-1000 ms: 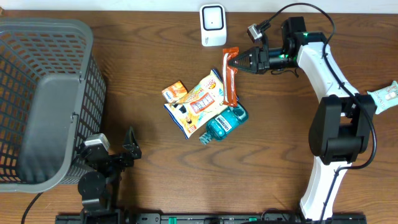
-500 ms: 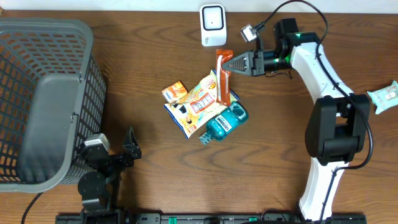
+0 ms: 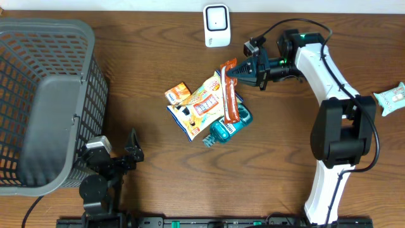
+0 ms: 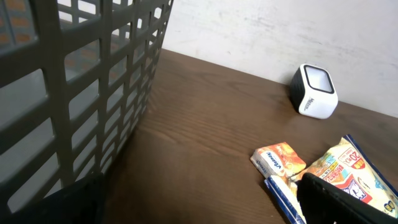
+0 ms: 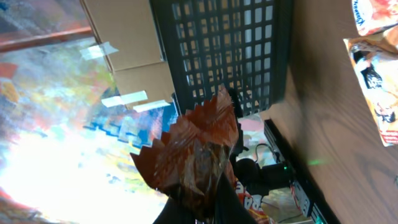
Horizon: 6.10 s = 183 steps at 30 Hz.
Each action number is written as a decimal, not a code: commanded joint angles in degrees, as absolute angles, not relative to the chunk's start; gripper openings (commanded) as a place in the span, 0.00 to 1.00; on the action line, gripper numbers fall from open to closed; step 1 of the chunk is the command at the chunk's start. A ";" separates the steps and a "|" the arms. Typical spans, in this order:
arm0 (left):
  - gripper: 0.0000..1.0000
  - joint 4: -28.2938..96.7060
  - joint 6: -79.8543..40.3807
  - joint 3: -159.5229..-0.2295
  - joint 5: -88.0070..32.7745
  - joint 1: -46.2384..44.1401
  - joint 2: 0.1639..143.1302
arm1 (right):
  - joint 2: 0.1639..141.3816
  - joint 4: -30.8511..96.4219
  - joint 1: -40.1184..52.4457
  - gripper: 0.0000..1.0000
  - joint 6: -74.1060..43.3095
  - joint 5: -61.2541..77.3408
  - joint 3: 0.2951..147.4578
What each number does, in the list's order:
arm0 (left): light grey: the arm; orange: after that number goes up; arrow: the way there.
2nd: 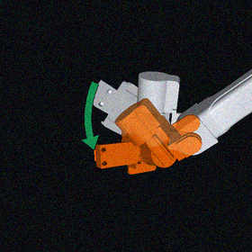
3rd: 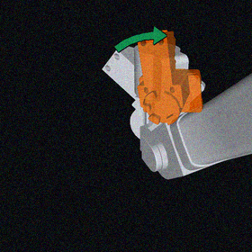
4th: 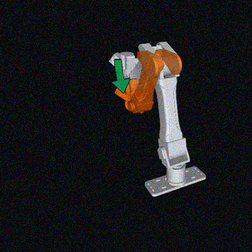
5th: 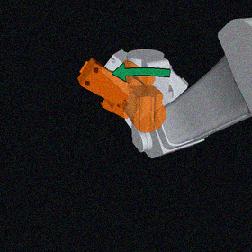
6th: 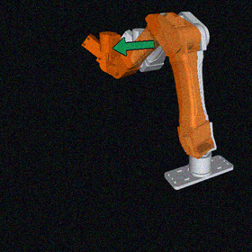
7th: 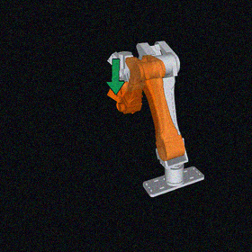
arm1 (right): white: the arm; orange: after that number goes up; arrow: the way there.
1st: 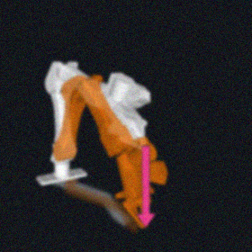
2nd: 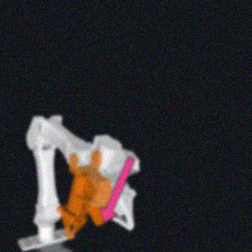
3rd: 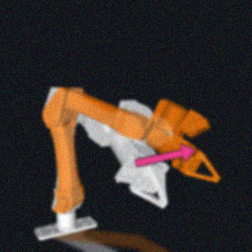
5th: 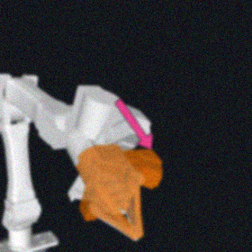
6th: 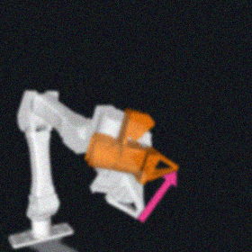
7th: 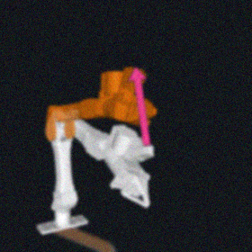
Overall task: Scan the item barcode
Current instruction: 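Carry the red candy bar to the white scanner, then move the red candy bar to the table's right edge and release, then reach the right gripper down to the teal Listerine bottle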
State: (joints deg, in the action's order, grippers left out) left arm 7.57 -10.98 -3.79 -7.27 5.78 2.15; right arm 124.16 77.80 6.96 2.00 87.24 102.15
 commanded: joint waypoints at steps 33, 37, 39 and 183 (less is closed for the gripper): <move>0.98 8.08 -11.70 -2.37 -6.81 5.67 2.11 | 109.30 39.20 26.52 0.01 7.11 -5.72 101.95; 0.98 8.08 -11.70 -2.37 -6.81 5.67 2.11 | 113.91 30.98 26.50 0.01 9.41 -6.17 101.95; 0.98 8.08 -11.70 -2.37 -6.81 5.67 2.11 | 115.74 26.70 26.52 0.01 9.58 -6.68 101.95; 0.98 8.08 -11.70 -2.37 -6.81 5.67 2.11 | 104.71 65.76 34.13 0.99 -73.76 16.40 86.46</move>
